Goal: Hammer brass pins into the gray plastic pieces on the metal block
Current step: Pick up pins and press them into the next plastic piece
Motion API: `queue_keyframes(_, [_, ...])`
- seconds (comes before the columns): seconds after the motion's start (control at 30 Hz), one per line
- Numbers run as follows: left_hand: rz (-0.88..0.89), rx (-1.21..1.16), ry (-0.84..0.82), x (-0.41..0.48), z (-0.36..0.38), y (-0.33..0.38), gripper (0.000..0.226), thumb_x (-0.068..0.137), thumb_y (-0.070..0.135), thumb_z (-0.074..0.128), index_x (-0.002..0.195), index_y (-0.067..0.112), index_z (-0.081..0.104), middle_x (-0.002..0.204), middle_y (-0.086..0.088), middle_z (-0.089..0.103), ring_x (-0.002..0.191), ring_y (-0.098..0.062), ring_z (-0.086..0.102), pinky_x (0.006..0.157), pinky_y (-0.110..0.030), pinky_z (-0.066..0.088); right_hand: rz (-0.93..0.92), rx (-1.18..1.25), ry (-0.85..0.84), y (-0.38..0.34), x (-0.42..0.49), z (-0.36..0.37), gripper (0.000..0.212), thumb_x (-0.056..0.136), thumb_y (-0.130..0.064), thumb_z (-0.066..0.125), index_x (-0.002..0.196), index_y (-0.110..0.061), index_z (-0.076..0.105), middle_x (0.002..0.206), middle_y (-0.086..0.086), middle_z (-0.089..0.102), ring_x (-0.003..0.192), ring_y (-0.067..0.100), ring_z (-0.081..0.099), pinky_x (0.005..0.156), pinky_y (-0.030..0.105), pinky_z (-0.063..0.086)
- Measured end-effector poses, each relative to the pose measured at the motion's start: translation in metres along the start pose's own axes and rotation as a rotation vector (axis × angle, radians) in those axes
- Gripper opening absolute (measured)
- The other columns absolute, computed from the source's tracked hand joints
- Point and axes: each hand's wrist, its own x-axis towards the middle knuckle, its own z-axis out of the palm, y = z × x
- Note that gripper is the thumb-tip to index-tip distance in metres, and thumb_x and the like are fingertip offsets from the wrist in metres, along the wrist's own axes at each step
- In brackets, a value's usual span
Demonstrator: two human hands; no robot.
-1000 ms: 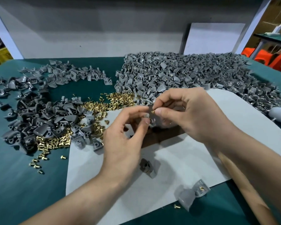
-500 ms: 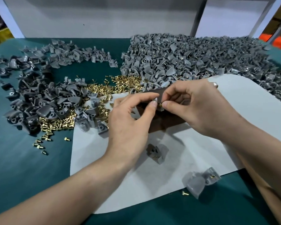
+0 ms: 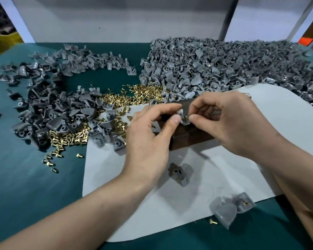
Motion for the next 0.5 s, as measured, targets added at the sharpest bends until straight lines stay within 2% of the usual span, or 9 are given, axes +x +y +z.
queue_keyframes(0.07, [0.015, -0.008, 0.015, 0.001, -0.0006, 0.0007, 0.018, 0.085, 0.014, 0.07, 0.093, 0.029, 0.072, 0.099, 0.015, 0.058, 0.097, 0.006, 0.054, 0.086, -0.011, 0.044, 0.004, -0.004, 0.013, 0.0014, 0.0005, 0.0011, 0.014, 0.081, -0.007, 0.07, 0.074, -0.017, 0.066, 0.064, -0.004, 0.064, 0.063, 0.008, 0.056, 0.059, 0.014, 0.044])
queue_keyframes(0.13, [0.027, -0.006, 0.025, 0.0021, -0.0008, 0.0017, 0.015, 0.085, 0.012, 0.071, 0.091, 0.026, 0.072, 0.102, 0.011, 0.058, 0.099, 0.006, 0.054, 0.087, -0.009, 0.042, 0.009, 0.005, 0.015, 0.002, 0.0009, 0.0025, 0.015, 0.081, -0.007, 0.071, 0.073, -0.019, 0.065, 0.065, -0.004, 0.064, 0.061, 0.007, 0.056, 0.059, 0.014, 0.045])
queue_keyframes(0.23, [0.023, -0.021, 0.012, 0.0018, 0.0011, 0.0026, 0.013, 0.087, 0.014, 0.069, 0.089, 0.027, 0.07, 0.094, 0.01, 0.066, 0.101, -0.012, 0.058, 0.093, -0.032, 0.048, 0.014, 0.002, 0.016, 0.0024, 0.0005, 0.0022, 0.014, 0.08, -0.013, 0.07, 0.072, -0.023, 0.065, 0.065, -0.005, 0.065, 0.061, 0.009, 0.058, 0.06, 0.021, 0.048])
queue_keyframes(0.3, [0.021, -0.019, -0.001, 0.001, 0.001, 0.0029, 0.012, 0.088, 0.016, 0.068, 0.089, 0.028, 0.07, 0.09, 0.013, 0.067, 0.099, -0.018, 0.059, 0.091, -0.038, 0.049, 0.025, 0.056, 0.012, 0.0022, 0.0015, 0.0013, 0.012, 0.08, -0.015, 0.07, 0.071, -0.021, 0.066, 0.065, -0.002, 0.066, 0.06, 0.009, 0.059, 0.061, 0.024, 0.049])
queue_keyframes(0.4, [0.018, -0.021, -0.018, 0.0013, 0.0005, 0.0026, 0.011, 0.087, 0.017, 0.069, 0.089, 0.028, 0.07, 0.087, 0.016, 0.068, 0.098, -0.016, 0.059, 0.089, -0.033, 0.049, 0.03, 0.19, -0.023, 0.0026, 0.0036, 0.0, 0.017, 0.082, -0.004, 0.068, 0.07, -0.015, 0.066, 0.066, 0.005, 0.067, 0.057, 0.004, 0.055, 0.058, 0.016, 0.045])
queue_keyframes(0.5, [0.024, -0.031, -0.023, 0.0024, 0.0, 0.0014, 0.01, 0.087, 0.016, 0.068, 0.089, 0.025, 0.07, 0.084, 0.015, 0.068, 0.092, -0.008, 0.061, 0.083, -0.021, 0.047, 0.034, 0.193, -0.036, 0.0048, 0.0045, 0.0004, 0.017, 0.082, -0.003, 0.068, 0.07, -0.015, 0.065, 0.067, 0.006, 0.068, 0.059, 0.004, 0.055, 0.059, 0.016, 0.045])
